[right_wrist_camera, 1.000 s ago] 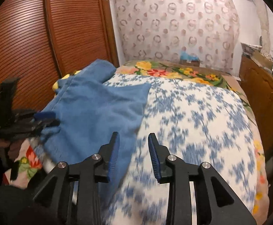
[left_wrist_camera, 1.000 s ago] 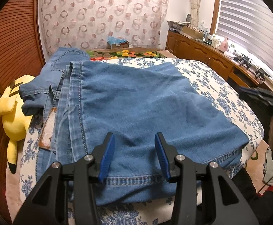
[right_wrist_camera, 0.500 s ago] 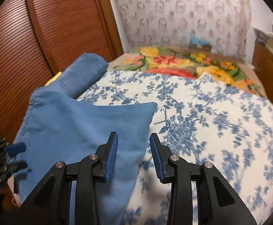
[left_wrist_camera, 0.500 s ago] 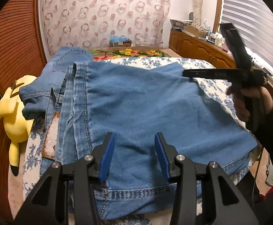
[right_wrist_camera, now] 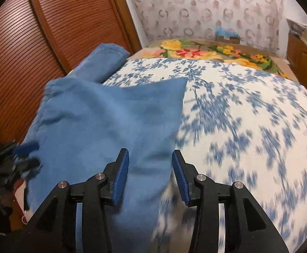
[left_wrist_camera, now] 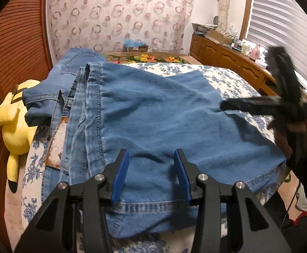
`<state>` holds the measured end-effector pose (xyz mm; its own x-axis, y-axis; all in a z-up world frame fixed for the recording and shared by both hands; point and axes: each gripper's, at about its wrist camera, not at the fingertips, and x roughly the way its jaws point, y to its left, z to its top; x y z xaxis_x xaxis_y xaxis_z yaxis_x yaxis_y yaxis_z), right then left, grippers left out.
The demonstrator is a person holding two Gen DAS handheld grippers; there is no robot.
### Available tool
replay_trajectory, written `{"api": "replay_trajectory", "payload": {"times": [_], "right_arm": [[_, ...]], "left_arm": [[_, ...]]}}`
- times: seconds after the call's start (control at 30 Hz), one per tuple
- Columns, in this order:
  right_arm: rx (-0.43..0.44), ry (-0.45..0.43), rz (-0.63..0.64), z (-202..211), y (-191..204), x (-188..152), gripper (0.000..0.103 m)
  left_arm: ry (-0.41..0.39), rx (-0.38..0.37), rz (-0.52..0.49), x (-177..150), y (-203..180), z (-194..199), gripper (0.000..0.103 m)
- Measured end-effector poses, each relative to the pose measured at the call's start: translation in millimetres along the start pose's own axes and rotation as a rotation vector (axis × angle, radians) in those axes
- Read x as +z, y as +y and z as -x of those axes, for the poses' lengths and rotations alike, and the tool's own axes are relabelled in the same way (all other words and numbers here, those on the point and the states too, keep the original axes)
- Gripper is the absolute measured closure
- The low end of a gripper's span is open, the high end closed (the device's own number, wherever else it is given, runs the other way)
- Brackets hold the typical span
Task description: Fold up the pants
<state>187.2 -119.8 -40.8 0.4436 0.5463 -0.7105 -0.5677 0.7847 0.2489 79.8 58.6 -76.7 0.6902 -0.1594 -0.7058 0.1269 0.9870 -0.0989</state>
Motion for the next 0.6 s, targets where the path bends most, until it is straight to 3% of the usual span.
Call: {"api": "replay_trajectory", "payload": {"times": [0.23, 0.47, 0.53, 0.6], "right_arm": [[0.009, 0.02, -0.049, 31, 8, -54, 0.049], [0.014, 0.01, -0.096, 26, 13, -69, 0.049], [0.01, 0.004, -0.092, 26, 14, -69, 0.053], [0.032, 0.011, -0.094, 25, 17, -70, 0.068]], "left_arm": [[-0.004, -0.037, -0.019, -5, -15, 2, 0.06], [0.008, -0.019, -0.031, -10, -15, -7, 0.06], [0.011, -0.019, -0.032, -10, -15, -8, 0.06], [0.01, -0.022, -0.031, -11, -14, -9, 0.06]]}}
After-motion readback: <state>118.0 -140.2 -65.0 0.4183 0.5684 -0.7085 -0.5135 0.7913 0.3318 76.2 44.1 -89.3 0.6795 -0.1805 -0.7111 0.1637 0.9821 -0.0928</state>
